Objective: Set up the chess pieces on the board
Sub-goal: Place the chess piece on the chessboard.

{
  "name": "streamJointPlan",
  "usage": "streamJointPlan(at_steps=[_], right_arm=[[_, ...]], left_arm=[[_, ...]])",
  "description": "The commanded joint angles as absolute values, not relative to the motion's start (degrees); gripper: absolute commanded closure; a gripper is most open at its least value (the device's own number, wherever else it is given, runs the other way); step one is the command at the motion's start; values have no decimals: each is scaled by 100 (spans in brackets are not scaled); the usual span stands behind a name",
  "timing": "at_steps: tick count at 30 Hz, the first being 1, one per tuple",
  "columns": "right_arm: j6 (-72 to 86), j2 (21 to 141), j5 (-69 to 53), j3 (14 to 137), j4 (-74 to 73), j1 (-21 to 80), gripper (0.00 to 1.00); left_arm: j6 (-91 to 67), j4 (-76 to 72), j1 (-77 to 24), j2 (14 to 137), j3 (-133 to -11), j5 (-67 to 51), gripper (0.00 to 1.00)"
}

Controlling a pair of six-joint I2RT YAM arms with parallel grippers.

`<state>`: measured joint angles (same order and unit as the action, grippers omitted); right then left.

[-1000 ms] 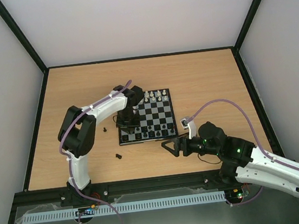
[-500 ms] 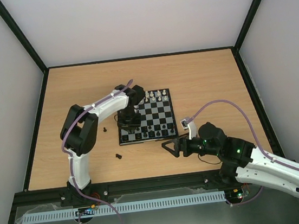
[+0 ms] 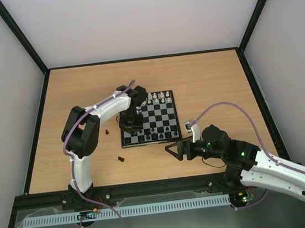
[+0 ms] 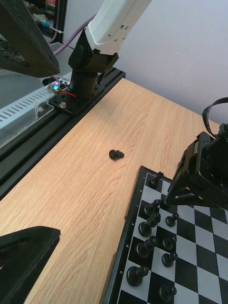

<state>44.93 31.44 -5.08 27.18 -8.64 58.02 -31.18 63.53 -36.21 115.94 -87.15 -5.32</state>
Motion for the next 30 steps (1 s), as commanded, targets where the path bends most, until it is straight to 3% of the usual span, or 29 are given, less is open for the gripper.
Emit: streamJointPlan(at_steps=[1, 8, 14, 23, 30], right_arm=[[4394, 3075, -587, 2622, -710, 5776, 14], [4402, 3102, -618, 2610, -677, 5775, 13], [4395, 3097, -665, 2687, -718, 5777, 14], [4408, 3097, -819, 2735, -776, 5775, 14], [4255, 3486, -1167, 2714, -728, 5778, 14]], left_arm=[[-3086, 6434, -3554, 11706, -8841, -465, 77], [-3121, 6616, -3546, 11557, -9189, -306, 72], [-3430, 6556, -3481, 10609, -9144, -123, 66], [-4173, 5620, -3393, 8551, -7010, -479, 61], [-5127, 4519, -3888, 6719, -4931, -1101, 58]])
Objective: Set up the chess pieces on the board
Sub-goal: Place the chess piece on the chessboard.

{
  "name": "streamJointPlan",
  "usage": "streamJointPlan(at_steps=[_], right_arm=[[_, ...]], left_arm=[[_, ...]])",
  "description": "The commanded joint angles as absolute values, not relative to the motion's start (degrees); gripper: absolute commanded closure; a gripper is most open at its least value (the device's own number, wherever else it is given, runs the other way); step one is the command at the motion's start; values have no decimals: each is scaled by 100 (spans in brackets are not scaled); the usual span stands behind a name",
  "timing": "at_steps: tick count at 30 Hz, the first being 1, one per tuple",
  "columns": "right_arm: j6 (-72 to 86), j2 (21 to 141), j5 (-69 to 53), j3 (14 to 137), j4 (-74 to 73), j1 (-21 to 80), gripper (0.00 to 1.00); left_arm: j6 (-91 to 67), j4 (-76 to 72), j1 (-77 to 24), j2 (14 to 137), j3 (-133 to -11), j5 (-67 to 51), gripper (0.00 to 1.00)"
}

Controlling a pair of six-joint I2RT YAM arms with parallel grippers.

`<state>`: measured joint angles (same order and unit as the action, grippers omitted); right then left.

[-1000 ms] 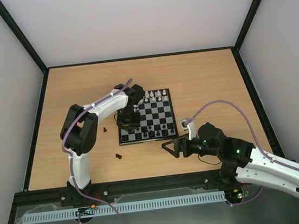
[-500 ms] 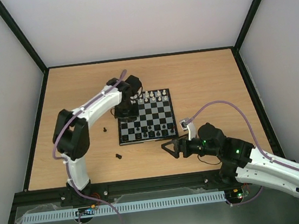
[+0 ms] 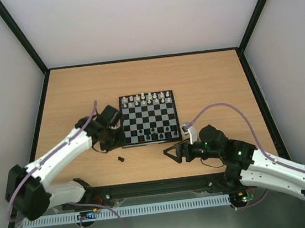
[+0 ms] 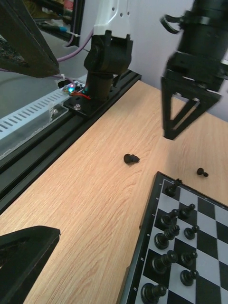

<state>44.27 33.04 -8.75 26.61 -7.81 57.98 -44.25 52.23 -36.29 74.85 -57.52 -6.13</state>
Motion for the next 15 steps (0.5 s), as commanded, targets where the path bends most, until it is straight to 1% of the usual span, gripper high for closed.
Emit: streamJointPlan(at_steps=[1, 4, 8, 11, 15], right_arm=[[4252, 3540, -1205, 2672, -652, 5775, 14], [4220, 3911, -1255, 2571, -308, 5777, 15], [4102, 4856, -1209, 2547, 298, 5833, 19], [3957, 5650, -899, 2747, 743, 6082, 22], [3705, 6586, -417, 3157, 1155, 6412, 27]], left_arm=[[-5241, 4402, -3961, 6524, -4726, -1148, 58], [-5514, 4151, -4186, 5927, -4344, -1059, 58], [-5760, 4095, -4506, 5210, -4324, -494, 58], [-5950, 3971, -4759, 4531, -4226, 1, 57], [-6110, 3596, -4935, 3731, -3837, 156, 56]])
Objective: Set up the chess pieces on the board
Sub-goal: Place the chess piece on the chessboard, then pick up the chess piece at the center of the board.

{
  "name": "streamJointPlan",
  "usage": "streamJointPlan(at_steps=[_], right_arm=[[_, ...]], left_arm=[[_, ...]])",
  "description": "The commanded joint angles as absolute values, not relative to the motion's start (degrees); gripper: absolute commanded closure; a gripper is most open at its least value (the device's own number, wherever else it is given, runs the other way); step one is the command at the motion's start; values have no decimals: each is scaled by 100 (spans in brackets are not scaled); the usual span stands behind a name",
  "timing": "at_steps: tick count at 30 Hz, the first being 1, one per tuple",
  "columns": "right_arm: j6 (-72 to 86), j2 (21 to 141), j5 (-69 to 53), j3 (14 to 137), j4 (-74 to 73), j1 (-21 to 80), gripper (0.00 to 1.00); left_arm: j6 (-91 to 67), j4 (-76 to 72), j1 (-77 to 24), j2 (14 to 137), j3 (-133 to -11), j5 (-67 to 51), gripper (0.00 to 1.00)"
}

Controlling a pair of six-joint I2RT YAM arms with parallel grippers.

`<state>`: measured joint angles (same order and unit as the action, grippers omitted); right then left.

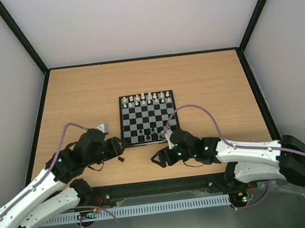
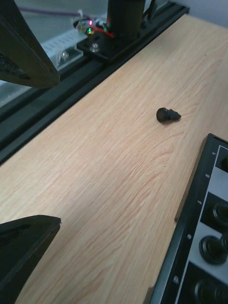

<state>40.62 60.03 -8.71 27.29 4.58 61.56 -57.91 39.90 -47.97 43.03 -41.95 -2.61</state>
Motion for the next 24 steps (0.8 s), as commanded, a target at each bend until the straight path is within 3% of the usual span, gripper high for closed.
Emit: streamJointPlan(at_steps=[1, 5, 14, 24], right_arm=[[3670, 6793, -308, 3259, 1253, 6502, 29], [3175, 7712, 62, 3819, 1531, 6829, 39], [3041, 9575, 738, 4975, 1943, 7285, 50], [3122, 10873, 1392, 6186, 1407, 7557, 65]], left_arm=[[-6131, 3508, -4976, 3565, -3745, 166, 56], [-6132, 3291, -5041, 3004, -3506, 220, 56], [-6210, 3593, -5045, 1866, -3498, 518, 52], [-6162, 3959, -5042, 1335, -3669, 680, 51]])
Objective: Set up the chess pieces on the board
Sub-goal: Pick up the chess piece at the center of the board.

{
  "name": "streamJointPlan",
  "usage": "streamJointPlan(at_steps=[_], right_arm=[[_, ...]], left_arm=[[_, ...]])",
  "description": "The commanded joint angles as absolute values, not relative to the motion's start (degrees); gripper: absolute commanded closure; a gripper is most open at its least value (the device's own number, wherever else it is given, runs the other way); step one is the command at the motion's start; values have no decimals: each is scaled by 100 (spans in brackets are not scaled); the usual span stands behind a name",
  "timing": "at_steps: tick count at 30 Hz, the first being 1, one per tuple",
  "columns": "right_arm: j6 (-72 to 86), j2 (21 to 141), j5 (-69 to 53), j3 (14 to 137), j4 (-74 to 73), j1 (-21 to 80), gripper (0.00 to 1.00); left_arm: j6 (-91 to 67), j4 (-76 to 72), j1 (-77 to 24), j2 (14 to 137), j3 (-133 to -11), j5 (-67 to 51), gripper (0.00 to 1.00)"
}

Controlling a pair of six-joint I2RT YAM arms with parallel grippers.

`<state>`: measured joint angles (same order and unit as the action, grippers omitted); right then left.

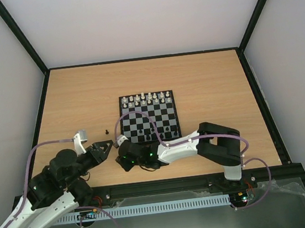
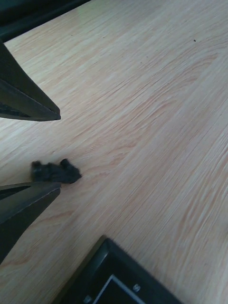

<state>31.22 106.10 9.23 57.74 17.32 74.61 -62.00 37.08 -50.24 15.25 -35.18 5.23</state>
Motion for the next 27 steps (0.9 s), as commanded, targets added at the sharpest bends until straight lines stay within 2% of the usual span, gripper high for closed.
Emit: streamJointPlan(at_steps=[1, 27], right_arm=[[3158, 10939, 1435, 6263, 1354, 7565, 66], [3319, 11169, 1548, 6044, 1034, 7708, 71]], left_arm=[[-6141, 3999, -5045, 1316, -3702, 703, 51], [-6144, 3931, -5045, 1311, -3530, 720, 49]])
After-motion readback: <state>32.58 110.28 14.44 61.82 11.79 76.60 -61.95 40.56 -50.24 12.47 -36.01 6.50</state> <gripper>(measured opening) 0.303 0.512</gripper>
